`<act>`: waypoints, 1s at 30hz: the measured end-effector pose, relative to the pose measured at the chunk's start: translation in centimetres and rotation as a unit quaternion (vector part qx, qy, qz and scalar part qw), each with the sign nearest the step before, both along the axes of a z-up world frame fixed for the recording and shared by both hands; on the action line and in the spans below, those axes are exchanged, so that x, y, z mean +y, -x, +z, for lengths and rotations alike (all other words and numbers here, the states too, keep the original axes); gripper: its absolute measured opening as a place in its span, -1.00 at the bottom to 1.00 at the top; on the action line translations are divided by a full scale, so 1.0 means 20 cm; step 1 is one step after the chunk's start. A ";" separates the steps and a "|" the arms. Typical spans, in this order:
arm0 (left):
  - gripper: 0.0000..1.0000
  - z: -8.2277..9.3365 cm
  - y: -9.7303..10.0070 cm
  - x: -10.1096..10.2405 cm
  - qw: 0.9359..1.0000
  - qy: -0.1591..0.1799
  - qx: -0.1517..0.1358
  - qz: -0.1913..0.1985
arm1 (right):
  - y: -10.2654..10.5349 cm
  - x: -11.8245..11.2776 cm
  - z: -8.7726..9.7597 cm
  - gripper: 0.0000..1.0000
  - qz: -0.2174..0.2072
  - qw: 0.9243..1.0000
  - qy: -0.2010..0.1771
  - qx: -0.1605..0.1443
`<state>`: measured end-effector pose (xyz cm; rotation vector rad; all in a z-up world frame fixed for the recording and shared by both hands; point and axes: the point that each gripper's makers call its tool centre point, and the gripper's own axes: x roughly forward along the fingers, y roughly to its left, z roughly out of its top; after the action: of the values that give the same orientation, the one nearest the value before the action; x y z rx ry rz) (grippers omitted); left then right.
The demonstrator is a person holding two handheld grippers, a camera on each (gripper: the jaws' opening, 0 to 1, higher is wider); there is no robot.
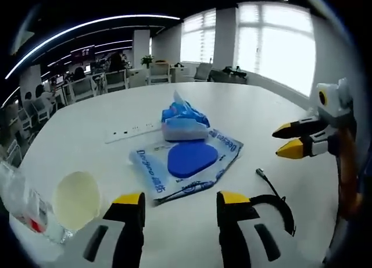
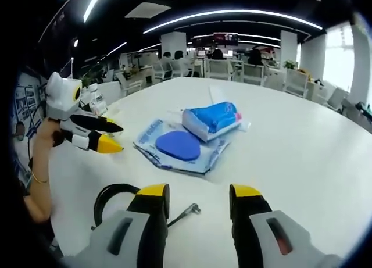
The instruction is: Arrange the tabletop items into an orderly group along one side of the table until the central work area is clear of visible clutter.
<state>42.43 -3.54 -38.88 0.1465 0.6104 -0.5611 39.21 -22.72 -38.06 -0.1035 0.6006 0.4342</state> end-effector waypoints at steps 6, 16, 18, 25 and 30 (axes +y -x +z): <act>-0.03 -0.01 -0.03 -0.02 1.000 -0.003 -0.001 0.003 | -0.06 0.00 -0.03 -0.25 -0.005 1.000 -0.004 0.010; -0.03 -0.05 -0.08 -0.04 1.000 -0.003 -0.004 0.021 | -0.14 0.00 -0.11 -0.27 -0.017 1.000 -0.008 0.019; -0.03 -0.05 -0.09 -0.04 1.000 -0.010 -0.008 0.020 | -0.15 0.01 -0.12 -0.29 -0.021 1.000 -0.009 0.021; -0.05 -0.04 -0.13 -0.02 0.999 0.005 -0.022 0.041 | -0.23 0.01 -0.14 -0.37 -0.062 0.996 -0.056 0.015; -0.06 -0.06 -0.15 -0.01 0.999 0.007 -0.021 0.043 | -0.26 0.03 -0.19 -0.37 -0.069 0.995 -0.070 0.030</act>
<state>45.49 -3.70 -40.00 0.1173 0.5698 -0.4780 44.36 -22.08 -41.81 0.0852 0.6309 0.3443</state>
